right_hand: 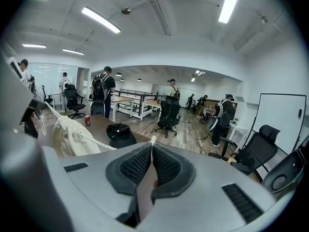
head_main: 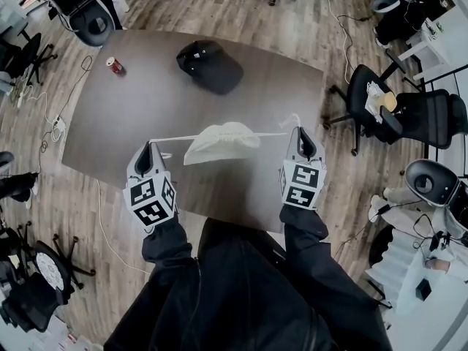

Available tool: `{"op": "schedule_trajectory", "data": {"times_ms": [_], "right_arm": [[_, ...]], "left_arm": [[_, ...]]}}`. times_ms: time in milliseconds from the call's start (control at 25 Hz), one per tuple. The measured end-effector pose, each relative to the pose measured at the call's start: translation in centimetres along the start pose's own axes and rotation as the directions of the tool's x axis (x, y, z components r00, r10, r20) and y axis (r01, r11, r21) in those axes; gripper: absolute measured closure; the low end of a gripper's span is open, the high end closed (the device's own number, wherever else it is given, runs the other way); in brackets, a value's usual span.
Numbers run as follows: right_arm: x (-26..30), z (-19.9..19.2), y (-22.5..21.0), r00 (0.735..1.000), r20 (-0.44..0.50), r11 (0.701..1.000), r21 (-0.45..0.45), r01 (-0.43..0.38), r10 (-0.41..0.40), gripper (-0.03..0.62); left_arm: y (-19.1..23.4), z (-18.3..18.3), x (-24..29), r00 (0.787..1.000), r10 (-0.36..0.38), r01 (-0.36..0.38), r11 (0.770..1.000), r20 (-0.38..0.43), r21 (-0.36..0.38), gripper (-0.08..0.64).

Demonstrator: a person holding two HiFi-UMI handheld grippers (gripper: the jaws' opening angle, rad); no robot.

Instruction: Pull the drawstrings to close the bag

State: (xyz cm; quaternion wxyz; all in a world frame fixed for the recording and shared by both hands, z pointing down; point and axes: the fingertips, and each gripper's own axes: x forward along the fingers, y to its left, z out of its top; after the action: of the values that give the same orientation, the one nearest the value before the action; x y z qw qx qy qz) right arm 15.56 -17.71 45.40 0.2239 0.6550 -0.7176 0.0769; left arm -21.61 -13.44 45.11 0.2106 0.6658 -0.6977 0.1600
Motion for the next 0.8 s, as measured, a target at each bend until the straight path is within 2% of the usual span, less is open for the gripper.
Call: {"op": "schedule_trajectory", "data": {"times_ms": [160,480,800], "right_arm": [[-0.6,-0.4,1.0,0.999,-0.004,0.999,-0.008,-0.042,0.042,0.561],[0.3,-2.1,4.3,0.992,-0.031,0.992,-0.024,-0.121,0.12,0.561],[3.6,-5.5,8.3,0.965,-0.106,0.968,-0.05,-0.246,0.24,0.561]], "left_arm": [[-0.3,-0.9,0.1,0.999,-0.016,0.016,1.0,-0.029,-0.008,0.525],[-3.2,-4.1,2.6,0.99,-0.096,0.1,0.994,-0.101,0.037,0.525],[-5.6,-9.1,6.7,0.964,-0.152,0.171,0.983,-0.218,0.072,0.525]]}}
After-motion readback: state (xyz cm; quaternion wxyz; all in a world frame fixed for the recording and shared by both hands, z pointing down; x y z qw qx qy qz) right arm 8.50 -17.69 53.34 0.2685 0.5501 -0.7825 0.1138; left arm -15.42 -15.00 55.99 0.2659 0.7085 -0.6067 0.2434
